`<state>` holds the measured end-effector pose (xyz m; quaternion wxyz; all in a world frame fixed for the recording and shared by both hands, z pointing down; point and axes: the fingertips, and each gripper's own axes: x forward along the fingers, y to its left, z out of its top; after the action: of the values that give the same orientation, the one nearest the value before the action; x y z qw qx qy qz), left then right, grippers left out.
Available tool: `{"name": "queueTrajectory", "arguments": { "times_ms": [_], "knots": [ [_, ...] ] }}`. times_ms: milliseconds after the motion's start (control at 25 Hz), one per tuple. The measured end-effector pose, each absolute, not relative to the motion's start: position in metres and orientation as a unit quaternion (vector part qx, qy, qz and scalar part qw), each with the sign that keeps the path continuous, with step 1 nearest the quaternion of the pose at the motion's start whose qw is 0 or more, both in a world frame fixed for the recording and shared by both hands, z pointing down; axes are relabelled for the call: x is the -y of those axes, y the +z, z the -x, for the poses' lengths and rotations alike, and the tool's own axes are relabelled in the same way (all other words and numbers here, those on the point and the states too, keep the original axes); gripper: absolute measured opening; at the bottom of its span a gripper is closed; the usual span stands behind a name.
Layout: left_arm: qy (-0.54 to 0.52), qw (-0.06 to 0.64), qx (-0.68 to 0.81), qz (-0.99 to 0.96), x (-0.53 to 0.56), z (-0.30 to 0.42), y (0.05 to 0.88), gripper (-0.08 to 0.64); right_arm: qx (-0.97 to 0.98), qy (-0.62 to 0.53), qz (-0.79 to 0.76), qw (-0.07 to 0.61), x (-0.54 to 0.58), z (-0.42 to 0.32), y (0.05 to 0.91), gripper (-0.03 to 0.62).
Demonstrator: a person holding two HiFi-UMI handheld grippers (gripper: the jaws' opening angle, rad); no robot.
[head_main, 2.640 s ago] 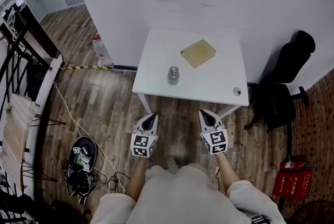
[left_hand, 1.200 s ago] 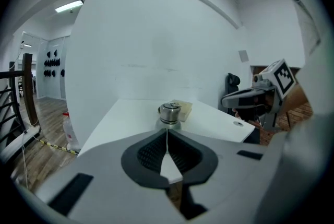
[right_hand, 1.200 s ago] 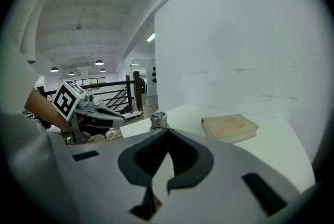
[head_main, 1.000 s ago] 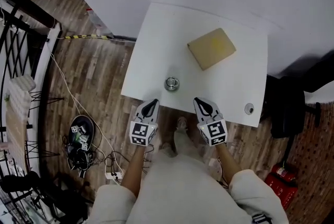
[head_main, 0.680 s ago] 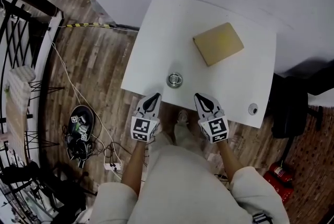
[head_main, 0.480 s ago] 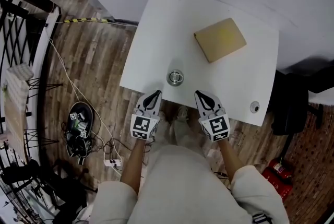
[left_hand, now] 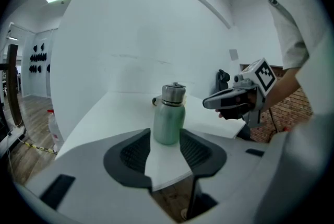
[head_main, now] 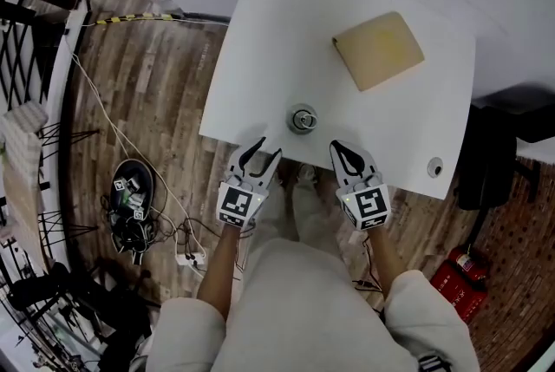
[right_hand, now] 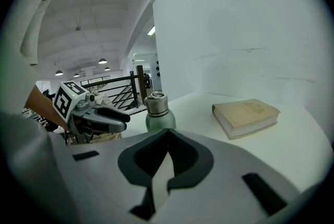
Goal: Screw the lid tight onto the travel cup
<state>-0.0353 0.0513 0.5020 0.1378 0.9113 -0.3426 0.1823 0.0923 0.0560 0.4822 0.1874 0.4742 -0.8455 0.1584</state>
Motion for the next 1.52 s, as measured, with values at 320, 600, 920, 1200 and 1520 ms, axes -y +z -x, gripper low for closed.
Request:
{"name": "queueTrajectory", "arguments": {
  "times_ms": [320, 600, 920, 1200, 1520],
  "knots": [
    [0.179, 0.130, 0.313, -0.924, -0.057, 0.026, 0.516, 0.345, 0.843, 0.165, -0.472, 0.198, -0.060, -0.093, 0.497, 0.000],
    [0.176, 0.124, 0.311, -0.926, -0.043, 0.015, 0.519, 0.345, 0.845, 0.167, -0.466, 0.201, -0.059, -0.094, 0.503, 0.000],
    [0.183, 0.115, 0.299, -0.930, -0.026, -0.010, 0.527, 0.345, 0.845, 0.171, -0.465, 0.203, -0.064, -0.100, 0.505, 0.000],
    [0.190, 0.104, 0.285, -0.934, -0.012, -0.033, 0.530, 0.344, 0.848, 0.174, -0.462, 0.195, -0.066, -0.102, 0.503, 0.000],
    [0.187, 0.102, 0.278, -0.937, -0.004, -0.040, 0.531, 0.344, 0.864, 0.169, -0.448, 0.158, -0.065, -0.103, 0.496, 0.008]
  ]
}}
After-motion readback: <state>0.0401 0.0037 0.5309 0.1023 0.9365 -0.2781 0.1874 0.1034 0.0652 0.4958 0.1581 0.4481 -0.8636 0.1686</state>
